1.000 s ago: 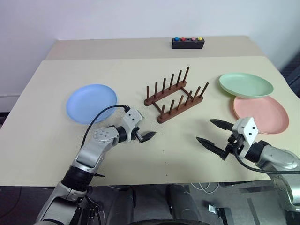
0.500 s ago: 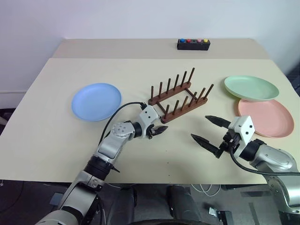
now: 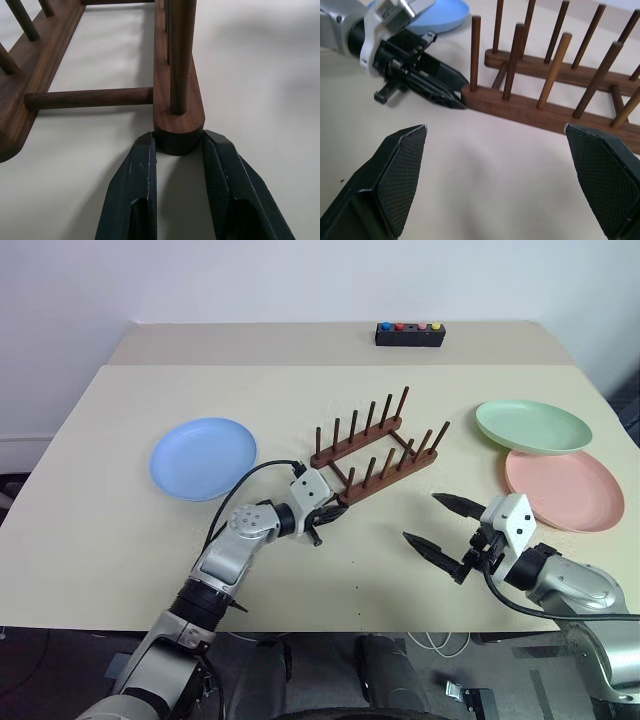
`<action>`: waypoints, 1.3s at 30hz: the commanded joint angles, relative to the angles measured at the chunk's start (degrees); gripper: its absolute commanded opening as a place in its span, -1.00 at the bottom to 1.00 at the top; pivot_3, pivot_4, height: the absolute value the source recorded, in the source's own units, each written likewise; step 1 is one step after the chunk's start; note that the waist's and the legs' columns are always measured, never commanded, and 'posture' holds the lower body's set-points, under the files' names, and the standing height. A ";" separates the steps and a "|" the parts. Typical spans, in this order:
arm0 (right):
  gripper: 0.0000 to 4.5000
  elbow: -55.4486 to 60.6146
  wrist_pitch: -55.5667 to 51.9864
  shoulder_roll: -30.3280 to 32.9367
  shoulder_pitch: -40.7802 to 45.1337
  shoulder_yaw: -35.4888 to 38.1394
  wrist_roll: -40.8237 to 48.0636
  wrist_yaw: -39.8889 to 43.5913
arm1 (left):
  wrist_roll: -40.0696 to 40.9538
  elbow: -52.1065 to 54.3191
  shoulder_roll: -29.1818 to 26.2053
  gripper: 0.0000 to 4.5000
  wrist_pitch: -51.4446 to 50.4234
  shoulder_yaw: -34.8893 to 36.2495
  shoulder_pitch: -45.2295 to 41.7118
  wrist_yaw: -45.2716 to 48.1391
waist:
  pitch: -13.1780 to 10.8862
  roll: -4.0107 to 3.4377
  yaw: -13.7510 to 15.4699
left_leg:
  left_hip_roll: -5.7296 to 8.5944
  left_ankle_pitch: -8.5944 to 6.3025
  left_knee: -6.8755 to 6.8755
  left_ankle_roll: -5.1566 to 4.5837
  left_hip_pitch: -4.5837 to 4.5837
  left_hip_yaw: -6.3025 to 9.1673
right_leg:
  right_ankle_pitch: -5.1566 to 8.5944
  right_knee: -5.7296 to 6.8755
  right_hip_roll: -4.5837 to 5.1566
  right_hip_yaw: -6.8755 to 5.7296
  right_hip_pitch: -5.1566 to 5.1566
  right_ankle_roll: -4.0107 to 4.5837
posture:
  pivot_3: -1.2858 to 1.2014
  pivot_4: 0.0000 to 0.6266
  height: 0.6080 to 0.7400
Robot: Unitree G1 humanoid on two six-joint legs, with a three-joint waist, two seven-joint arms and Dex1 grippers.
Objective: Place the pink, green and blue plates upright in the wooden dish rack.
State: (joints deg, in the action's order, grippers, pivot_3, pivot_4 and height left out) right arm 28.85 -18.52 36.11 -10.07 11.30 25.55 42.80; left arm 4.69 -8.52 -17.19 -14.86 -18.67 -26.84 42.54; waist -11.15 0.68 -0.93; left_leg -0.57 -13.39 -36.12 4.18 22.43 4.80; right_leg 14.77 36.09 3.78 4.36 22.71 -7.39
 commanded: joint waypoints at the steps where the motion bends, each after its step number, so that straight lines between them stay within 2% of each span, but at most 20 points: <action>1: 1.00 3.56 0.79 1.25 -2.79 5.52 1.93 0.60 | 3.93 -0.06 -3.15 -0.71 0.86 1.96 -0.91 8.40 | 0.00 0.00 0.05 | 0.00 0.00 0.01 0.00 0.02 0.00 | 0.00 0.00 0.00 0.00 0.02 0.00 | 0.03 -0.52 0.85; 7: 1.00 3.75 0.11 3.61 -9.84 12.24 4.59 4.06 | 6.01 -2.01 -7.50 -0.71 3.80 1.05 -3.92 21.04 | -0.01 0.01 0.35 | 0.00 0.00 -0.02 0.00 0.05 0.00 | 0.01 -0.02 0.01 -0.01 0.00 0.02 | 0.03 -0.52 0.85; 13: 1.00 2.29 2.71 2.98 -13.03 16.22 2.82 4.08 | 5.61 -4.08 -5.02 -0.71 6.53 -0.26 -6.71 26.23 | -0.02 0.03 0.28 | -0.01 0.00 0.00 0.00 0.09 0.00 | 0.01 -0.04 0.00 -0.01 0.03 0.02 | 0.03 -0.52 0.85; 22: 1.00 3.31 2.99 2.17 -13.91 16.25 2.39 2.07 | 1.31 -14.66 -0.65 -0.71 13.92 -2.33 -10.78 26.04 | -0.03 0.06 0.06 | -0.01 -0.01 0.01 -0.01 0.10 0.00 | 0.01 -0.07 -0.02 0.01 0.05 0.02 | 0.03 -0.52 0.85; 30: 1.00 3.90 2.78 2.55 -14.10 16.67 2.43 0.95 | 0.51 -17.17 0.58 -0.71 15.33 -1.49 -10.34 24.52 | -0.03 0.06 0.17 | -0.01 -0.01 -0.01 -0.02 0.10 -0.01 | 0.01 -0.06 -0.01 0.01 0.04 0.02 | 0.03 -0.52 0.85; 37: 1.00 3.99 2.69 3.14 -14.67 17.68 2.37 1.02 | 2.13 -14.81 -0.75 0.83 12.19 0.55 -9.07 23.67 | -0.03 0.06 0.12 | -0.01 -0.01 0.00 -0.02 0.10 0.00 | 0.01 -0.06 -0.02 0.00 0.05 0.02 | 0.03 -0.52 0.85; 39: 1.00 3.91 2.68 3.24 -14.95 18.01 2.32 1.21 | 3.02 -12.59 -1.59 0.83 10.27 1.68 -8.22 23.37 | -0.03 0.06 0.04 | -0.02 -0.01 0.02 -0.02 0.10 0.00 | 0.01 -0.06 -0.01 0.01 0.05 0.02 | 0.03 -0.52 0.85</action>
State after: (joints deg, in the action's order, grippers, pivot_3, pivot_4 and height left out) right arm 30.74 -16.35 38.93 -24.87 27.57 27.79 43.86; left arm 5.93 -23.97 -18.14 -3.42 -19.05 -35.47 66.09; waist -11.18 0.74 -0.90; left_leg -0.60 -13.40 -36.09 4.16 22.53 4.80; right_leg 14.78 36.04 3.76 4.37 22.76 -7.38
